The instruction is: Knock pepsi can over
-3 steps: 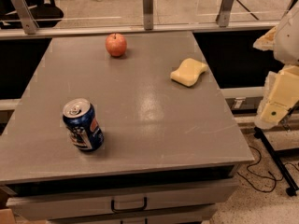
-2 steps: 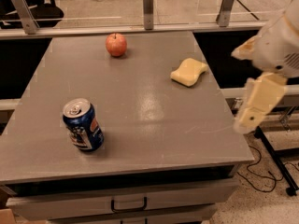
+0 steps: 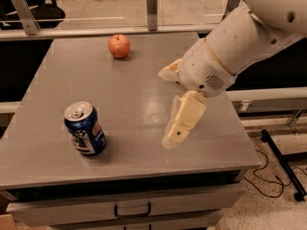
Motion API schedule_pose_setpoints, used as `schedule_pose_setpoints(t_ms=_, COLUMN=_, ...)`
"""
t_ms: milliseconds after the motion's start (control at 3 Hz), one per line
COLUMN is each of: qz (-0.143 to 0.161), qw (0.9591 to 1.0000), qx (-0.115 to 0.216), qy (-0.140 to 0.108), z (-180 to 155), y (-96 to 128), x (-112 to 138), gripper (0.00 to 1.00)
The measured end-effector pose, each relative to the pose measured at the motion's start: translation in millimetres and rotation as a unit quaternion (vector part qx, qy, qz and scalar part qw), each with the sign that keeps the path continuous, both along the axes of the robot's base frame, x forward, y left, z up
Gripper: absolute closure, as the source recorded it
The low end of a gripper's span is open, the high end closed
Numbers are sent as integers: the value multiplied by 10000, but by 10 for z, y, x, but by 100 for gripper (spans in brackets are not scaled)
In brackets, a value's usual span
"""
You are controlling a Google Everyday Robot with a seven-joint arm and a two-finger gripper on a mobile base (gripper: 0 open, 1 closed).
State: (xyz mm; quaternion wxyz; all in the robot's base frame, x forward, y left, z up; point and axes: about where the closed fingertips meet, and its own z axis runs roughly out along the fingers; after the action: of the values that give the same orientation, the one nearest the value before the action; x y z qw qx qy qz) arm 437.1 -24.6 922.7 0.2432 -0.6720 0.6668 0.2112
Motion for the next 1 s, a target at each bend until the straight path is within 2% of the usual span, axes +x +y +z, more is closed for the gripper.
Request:
schedule_pose_setpoints(t_ms=333, qz=392, qw=9969, qx=634, qy=258, z=-85, y=572, x=-87, gripper=0)
schedule_pose_setpoints(t_ms=667, qz=661, qw=9887, qx=1234, qy=528, z=-146, y=1111, x=-215, gripper=0)
schedule_pose_setpoints(t_ms=1000, qz=745, qw=9804, qx=1676, qy=725, z=-216, y=1465, x=-266, gripper=0)
